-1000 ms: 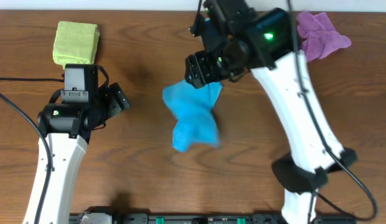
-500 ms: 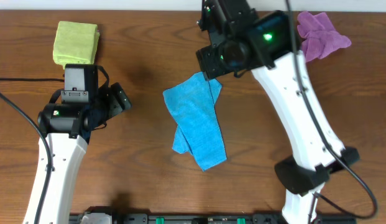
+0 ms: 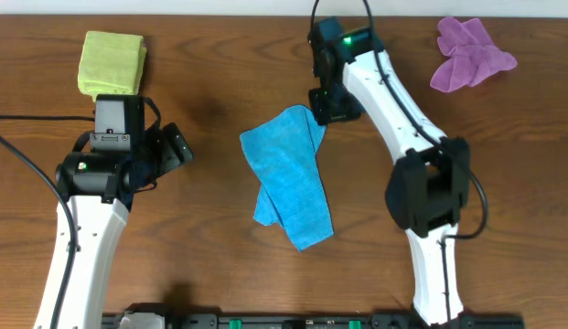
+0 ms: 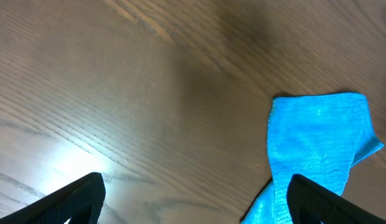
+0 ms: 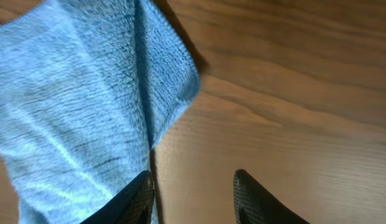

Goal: Fold the cloth

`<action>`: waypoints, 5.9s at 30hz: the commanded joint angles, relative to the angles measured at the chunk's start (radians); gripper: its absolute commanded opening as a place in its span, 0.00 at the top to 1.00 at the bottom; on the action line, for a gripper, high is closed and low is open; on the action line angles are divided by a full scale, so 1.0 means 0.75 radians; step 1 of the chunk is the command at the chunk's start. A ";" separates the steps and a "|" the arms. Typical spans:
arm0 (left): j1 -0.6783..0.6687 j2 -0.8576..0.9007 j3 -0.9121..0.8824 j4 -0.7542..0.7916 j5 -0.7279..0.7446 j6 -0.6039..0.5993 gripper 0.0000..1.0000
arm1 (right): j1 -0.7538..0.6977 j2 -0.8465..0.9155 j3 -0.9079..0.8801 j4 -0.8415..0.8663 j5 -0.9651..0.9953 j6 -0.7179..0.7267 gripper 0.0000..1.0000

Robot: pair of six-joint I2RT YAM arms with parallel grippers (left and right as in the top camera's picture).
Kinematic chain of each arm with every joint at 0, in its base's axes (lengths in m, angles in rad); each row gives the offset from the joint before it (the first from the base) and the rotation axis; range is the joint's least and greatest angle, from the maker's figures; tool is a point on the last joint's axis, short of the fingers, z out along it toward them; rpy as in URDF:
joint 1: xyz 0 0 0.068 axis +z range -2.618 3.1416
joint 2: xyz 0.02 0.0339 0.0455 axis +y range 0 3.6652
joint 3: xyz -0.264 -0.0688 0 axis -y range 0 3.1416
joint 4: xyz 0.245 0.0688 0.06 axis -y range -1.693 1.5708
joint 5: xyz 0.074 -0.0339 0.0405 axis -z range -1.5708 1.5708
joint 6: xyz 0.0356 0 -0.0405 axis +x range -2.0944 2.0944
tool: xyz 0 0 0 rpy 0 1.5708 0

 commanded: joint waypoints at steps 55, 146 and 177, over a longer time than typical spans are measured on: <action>0.004 -0.002 0.016 -0.015 0.003 0.025 0.05 | -0.097 -0.090 0.589 -0.405 0.218 0.065 0.98; 0.005 -0.002 0.016 -0.034 -0.066 0.028 0.05 | -0.112 -0.245 0.610 -0.431 0.118 0.119 0.01; 0.274 -0.002 0.016 -0.023 0.109 0.114 0.05 | 0.483 -0.244 -0.532 0.217 0.039 -0.321 0.51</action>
